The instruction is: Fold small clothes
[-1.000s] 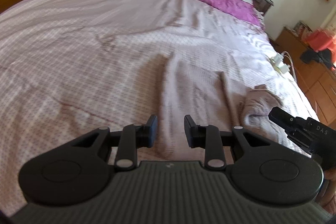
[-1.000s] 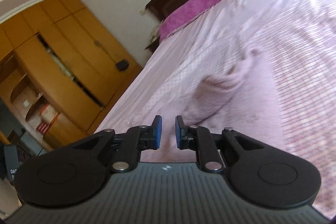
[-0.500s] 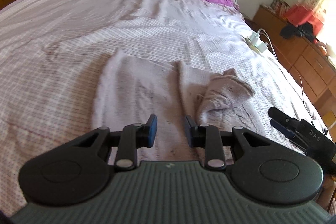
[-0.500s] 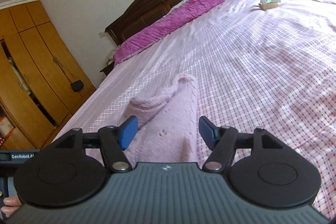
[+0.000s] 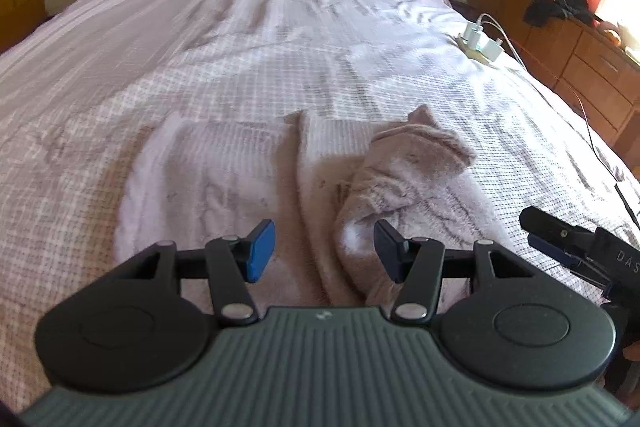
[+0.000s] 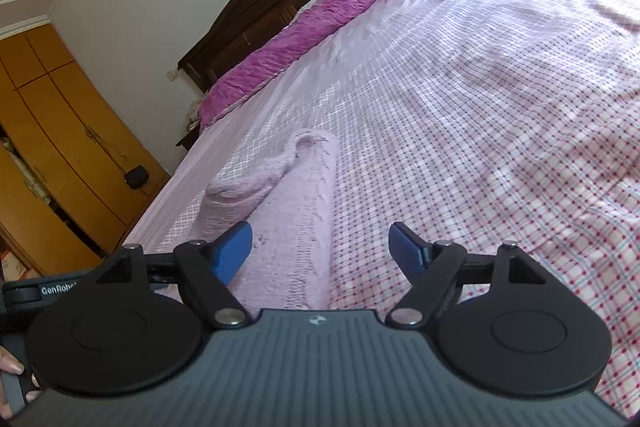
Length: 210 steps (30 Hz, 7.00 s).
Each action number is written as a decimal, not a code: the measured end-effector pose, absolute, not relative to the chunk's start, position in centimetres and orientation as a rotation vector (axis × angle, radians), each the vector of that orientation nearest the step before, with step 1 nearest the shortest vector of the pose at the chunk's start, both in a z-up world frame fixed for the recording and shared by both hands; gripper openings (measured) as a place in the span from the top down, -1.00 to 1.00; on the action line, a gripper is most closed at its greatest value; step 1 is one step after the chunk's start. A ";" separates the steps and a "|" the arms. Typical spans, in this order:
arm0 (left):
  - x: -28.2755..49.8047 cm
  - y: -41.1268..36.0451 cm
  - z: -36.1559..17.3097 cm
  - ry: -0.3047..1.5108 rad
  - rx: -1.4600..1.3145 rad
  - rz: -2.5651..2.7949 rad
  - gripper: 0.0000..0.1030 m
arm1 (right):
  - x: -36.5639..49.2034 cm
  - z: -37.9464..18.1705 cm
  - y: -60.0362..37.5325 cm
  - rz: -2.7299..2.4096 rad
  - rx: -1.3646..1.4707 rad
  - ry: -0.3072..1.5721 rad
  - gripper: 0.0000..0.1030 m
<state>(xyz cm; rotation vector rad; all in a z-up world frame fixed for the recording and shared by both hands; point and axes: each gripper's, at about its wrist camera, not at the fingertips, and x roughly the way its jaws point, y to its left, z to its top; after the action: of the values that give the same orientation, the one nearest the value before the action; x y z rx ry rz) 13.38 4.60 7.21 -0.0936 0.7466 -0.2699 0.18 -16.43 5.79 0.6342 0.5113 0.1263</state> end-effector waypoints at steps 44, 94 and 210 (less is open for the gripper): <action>19.9 7.6 4.9 0.825 -0.369 -0.287 -0.01 | 0.9 4.0 -15.6 0.170 0.662 0.521 -0.59; 15.6 19.1 4.6 0.781 -0.555 -0.235 0.45 | 1.5 6.5 -10.4 0.278 0.531 0.533 -0.59; 14.9 16.9 3.6 0.860 -0.384 -0.184 -0.58 | 8.8 4.9 -7.6 0.400 0.689 0.780 -0.76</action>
<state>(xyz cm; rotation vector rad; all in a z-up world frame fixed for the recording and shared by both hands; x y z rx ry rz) 14.88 16.91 3.60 -0.3844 0.8604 -0.1844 8.82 -7.60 4.92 0.6893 0.7799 0.4003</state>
